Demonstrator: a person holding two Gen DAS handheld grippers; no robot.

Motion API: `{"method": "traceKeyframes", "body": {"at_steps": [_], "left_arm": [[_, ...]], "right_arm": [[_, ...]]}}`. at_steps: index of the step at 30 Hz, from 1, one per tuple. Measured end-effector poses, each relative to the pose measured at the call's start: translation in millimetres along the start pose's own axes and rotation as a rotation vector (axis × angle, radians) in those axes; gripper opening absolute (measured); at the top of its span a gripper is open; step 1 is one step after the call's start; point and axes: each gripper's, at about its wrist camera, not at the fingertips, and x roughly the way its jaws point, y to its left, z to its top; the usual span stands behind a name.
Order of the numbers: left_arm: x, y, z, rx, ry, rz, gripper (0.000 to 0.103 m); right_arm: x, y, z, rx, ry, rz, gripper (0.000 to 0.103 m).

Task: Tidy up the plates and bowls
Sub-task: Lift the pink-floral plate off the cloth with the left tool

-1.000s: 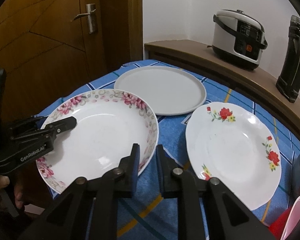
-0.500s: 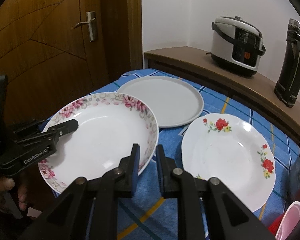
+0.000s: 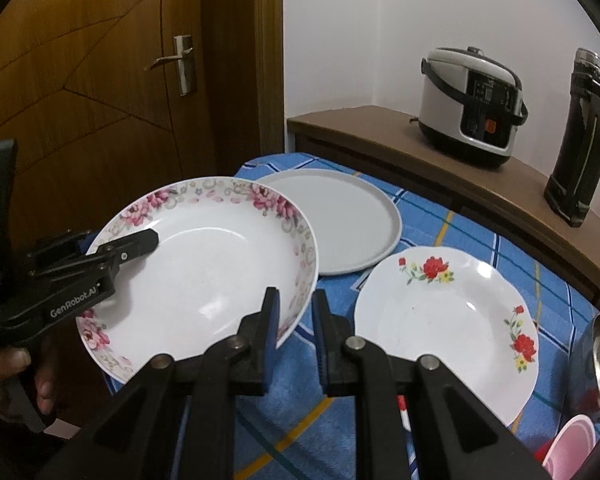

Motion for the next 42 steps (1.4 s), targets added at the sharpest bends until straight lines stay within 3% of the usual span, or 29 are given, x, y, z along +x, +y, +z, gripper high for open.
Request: {"method": "traceKeyframes", "body": {"at_steps": [17, 42], "left_arm": [[-13, -6, 33, 0.023, -0.106, 0.003, 0.03], [-9, -18, 118, 0.054, -0.298, -0.006, 0.03]], "right_arm": [[-16, -6, 26, 0.012, -0.083, -0.024, 0.016], [-28, -30, 109, 0.071, -0.335, -0.151, 0.015]]}}
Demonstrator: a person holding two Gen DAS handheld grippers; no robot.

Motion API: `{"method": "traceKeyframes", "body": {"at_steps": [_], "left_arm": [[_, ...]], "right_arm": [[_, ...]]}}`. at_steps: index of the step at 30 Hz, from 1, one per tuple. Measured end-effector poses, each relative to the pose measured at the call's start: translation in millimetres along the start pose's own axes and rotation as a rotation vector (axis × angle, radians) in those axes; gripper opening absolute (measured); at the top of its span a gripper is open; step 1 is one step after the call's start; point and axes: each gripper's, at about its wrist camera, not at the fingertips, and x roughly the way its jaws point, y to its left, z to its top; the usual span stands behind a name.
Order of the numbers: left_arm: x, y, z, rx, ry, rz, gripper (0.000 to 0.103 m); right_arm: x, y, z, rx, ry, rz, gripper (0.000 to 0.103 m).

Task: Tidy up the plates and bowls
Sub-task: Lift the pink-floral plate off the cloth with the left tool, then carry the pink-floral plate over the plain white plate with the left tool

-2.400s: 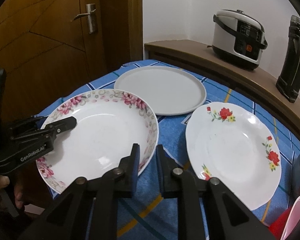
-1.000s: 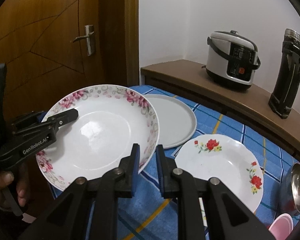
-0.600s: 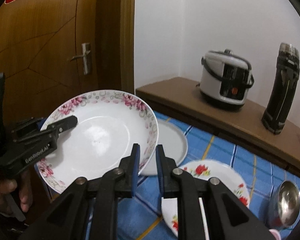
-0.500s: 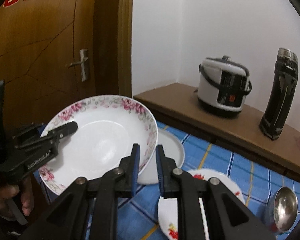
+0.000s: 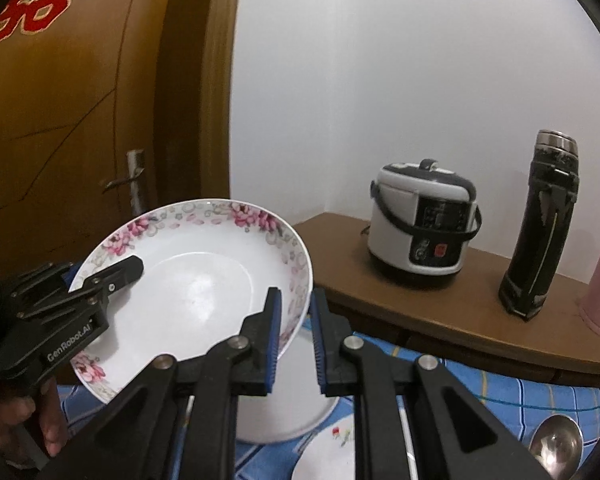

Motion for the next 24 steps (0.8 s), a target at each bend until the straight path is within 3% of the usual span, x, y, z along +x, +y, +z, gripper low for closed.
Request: {"method": "traceKeyframes", "body": {"at_steps": [24], "left_arm": [[76, -3, -16, -0.028, -0.025, 0.031, 0.03]], "right_arm": [[63, -22, -14, 0.042, 0.012, -0.061, 0.015]]}}
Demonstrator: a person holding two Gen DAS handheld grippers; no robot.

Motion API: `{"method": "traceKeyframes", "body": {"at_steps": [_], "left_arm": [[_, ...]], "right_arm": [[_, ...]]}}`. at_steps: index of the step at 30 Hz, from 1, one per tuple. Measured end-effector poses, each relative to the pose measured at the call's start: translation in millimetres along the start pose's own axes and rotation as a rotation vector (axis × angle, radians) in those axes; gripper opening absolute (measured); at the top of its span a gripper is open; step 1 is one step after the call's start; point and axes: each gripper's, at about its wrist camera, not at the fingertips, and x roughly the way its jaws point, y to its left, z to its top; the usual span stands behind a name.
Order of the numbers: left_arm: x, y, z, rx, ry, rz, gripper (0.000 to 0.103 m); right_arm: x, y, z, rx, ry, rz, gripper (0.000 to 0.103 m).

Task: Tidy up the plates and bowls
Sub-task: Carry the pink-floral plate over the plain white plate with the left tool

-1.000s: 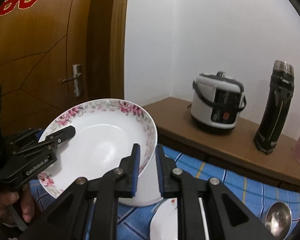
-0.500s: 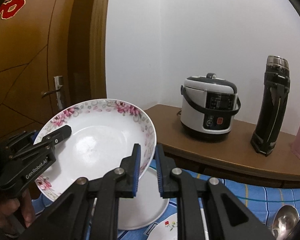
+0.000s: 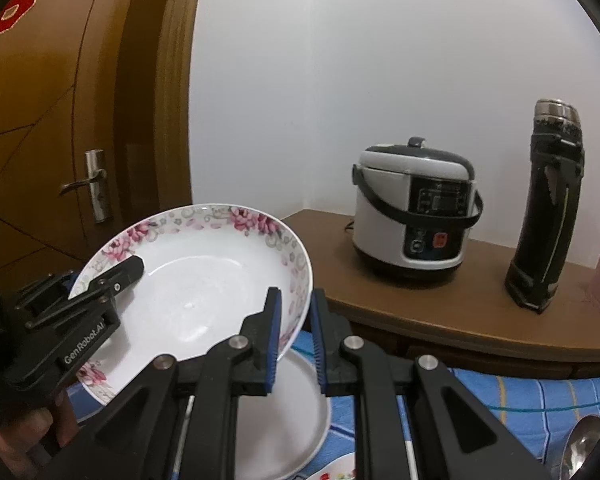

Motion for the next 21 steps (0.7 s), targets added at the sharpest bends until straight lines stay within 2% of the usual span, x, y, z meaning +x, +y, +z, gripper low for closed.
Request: {"method": "traceKeyframes", "body": {"at_steps": [10, 21], "left_arm": [[11, 3, -6, 0.007, 0.008, 0.003, 0.03], [29, 10, -12, 0.009, 0.11, -0.025, 0.03]], "right_arm": [[14, 0, -7, 0.001, 0.037, 0.013, 0.015], [28, 2, -14, -0.013, 0.11, 0.013, 0.015]]}}
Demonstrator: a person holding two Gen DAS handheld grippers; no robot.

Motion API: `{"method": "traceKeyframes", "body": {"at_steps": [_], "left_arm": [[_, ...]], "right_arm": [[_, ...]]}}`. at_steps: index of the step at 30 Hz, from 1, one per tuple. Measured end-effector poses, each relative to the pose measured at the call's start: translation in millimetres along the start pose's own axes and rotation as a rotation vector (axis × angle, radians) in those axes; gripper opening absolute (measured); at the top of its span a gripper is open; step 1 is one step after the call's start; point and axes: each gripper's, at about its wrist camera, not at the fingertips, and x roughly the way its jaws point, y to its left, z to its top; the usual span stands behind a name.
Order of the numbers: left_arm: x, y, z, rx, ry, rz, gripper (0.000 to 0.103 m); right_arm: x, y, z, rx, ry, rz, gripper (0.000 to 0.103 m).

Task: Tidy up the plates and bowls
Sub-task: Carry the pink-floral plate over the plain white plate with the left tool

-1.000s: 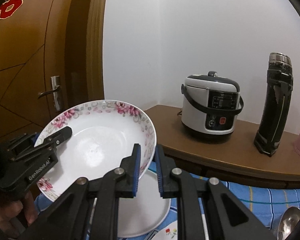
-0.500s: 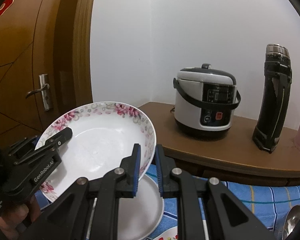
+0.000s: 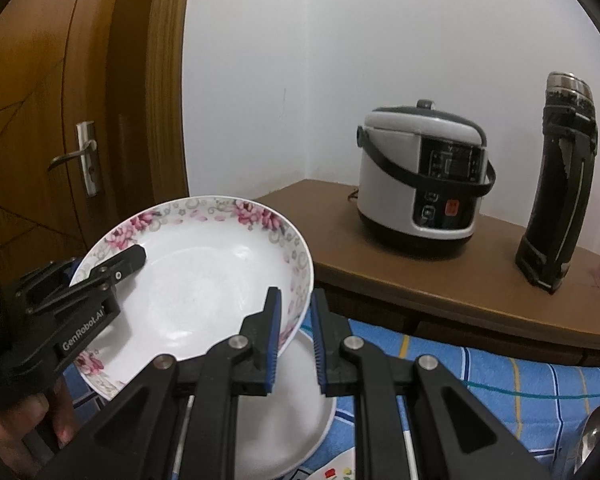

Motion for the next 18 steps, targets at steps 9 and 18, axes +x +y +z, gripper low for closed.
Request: {"method": "traceKeyframes", "body": {"at_steps": [9, 18], "left_arm": [[8, 0, -4, -0.001, 0.061, -0.024, 0.03], [15, 0, -7, 0.011, 0.105, -0.033, 0.03]], "right_arm": [[6, -1, -1, -0.008, 0.034, -0.014, 0.015], [12, -3, -4, 0.0, 0.064, -0.011, 0.015]]}}
